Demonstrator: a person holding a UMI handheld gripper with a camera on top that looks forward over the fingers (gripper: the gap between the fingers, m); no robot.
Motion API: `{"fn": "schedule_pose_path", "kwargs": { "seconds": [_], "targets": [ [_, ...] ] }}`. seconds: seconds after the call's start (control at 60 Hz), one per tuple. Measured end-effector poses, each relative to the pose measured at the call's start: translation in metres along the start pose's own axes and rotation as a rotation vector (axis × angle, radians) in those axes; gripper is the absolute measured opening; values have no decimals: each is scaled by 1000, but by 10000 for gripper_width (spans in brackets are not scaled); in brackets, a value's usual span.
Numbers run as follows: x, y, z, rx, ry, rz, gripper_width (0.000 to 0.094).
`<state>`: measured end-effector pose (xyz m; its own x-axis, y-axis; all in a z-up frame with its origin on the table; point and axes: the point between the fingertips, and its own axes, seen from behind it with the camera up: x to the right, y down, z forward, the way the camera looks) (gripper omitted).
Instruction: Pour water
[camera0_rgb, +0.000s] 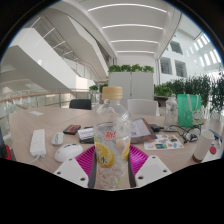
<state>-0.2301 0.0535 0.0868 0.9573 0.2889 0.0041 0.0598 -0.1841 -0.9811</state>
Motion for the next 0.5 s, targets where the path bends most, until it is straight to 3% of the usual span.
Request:
{"fn": "schedule_pose_path", "kwargs": {
  "seconds": [0.167, 0.283, 0.5],
  "targets": [
    [-2, 4, 2, -32, -15, 14, 319],
    [1, 2, 4, -103, -58, 93, 335],
    [78, -122, -12, -7, -138, 549, 336]
  ]
}}
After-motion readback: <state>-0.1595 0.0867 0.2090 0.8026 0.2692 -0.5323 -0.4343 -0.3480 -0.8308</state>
